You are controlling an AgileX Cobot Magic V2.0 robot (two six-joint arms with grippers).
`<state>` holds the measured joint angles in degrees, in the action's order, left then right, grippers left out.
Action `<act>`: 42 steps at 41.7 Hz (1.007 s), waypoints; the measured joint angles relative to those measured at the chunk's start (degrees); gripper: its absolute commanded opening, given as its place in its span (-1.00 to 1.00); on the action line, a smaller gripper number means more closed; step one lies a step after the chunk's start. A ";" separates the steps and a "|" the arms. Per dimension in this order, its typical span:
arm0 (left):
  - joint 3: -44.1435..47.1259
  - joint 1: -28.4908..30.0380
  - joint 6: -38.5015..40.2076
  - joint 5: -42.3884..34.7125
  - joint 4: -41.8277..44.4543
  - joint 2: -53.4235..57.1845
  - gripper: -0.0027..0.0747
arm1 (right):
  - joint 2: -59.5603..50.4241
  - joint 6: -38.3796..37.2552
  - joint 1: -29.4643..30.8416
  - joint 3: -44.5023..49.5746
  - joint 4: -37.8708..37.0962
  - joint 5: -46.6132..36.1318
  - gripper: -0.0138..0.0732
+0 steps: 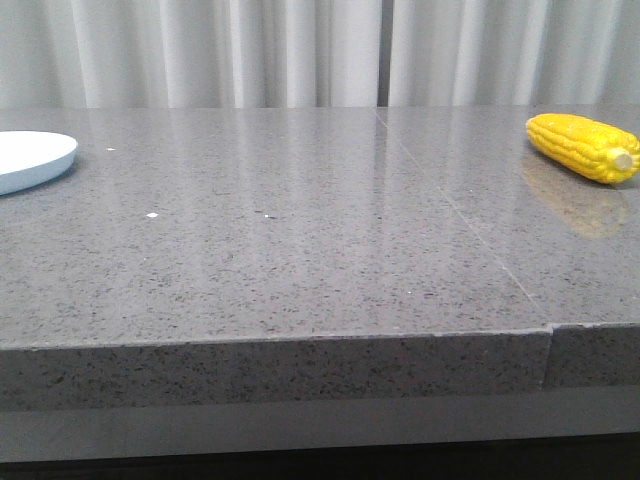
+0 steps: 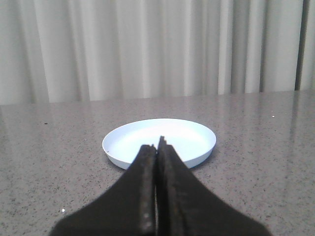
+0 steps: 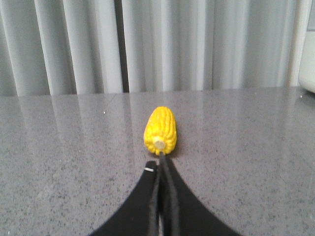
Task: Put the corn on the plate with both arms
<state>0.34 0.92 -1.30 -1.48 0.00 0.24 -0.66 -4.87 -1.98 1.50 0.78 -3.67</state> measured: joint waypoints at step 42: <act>-41.45 0.00 0.00 32.42 0.00 -25.09 -0.98 | 32.47 0.00 0.00 -42.33 0.00 36.45 -0.84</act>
<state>-41.11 0.92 -1.30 30.94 0.00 -24.86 31.80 -4.87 -1.98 -40.84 0.78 32.77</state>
